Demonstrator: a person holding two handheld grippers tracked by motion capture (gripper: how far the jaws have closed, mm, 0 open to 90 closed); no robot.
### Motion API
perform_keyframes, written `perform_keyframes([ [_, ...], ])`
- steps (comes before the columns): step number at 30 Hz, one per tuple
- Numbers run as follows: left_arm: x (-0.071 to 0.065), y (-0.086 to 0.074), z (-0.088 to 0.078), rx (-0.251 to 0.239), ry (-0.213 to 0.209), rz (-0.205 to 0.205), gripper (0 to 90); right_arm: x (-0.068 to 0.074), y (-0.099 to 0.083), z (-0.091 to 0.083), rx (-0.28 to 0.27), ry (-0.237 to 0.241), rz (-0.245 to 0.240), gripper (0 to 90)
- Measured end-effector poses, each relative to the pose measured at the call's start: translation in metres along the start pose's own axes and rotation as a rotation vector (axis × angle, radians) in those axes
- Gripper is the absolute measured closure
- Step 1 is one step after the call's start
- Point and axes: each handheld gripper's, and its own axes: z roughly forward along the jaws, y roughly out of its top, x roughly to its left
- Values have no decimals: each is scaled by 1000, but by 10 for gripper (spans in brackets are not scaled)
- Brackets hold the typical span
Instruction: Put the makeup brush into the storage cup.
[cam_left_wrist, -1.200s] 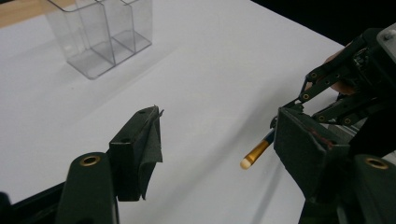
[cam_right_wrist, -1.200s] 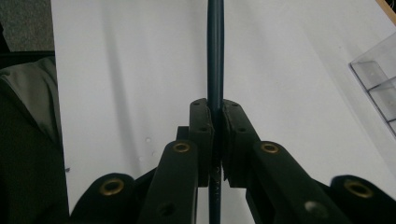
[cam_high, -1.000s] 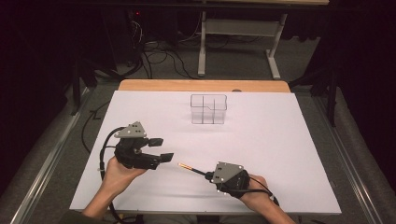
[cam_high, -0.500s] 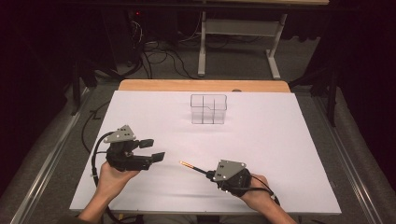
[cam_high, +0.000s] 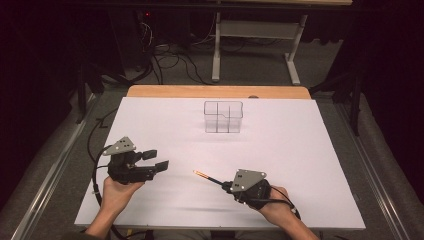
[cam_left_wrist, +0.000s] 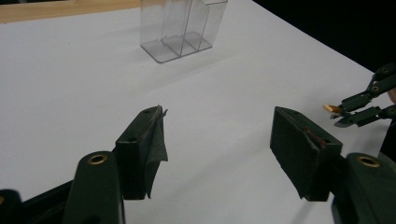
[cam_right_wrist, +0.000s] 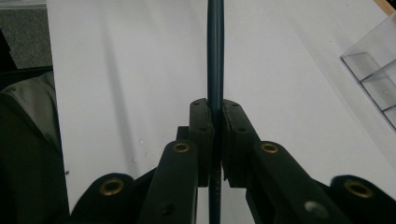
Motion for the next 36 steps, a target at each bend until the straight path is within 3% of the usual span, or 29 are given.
perform_keyframes([
  [5, 1, -6, 1, 6, 15, 0, 355, -2, 0, -2, -11, 5, 8, 859],
  [11, 5, -13, 2, -26, 70, -18, 353, -4, -1, -4, -21, 11, 21, 859],
  [14, 8, -18, 6, -14, 96, -20, 342, -8, -1, -6, -32, 17, 42, 859],
  [17, 9, -20, 8, -11, 101, -23, 341, -10, -1, -8, -38, 17, 58, 859],
  [20, 11, -23, 13, -19, 93, -57, 332, -16, -2, -10, -68, 24, 94, 859],
  [36, 15, -28, 15, -54, 158, -37, 305, -35, -5, -15, -121, 42, 191, 859],
])
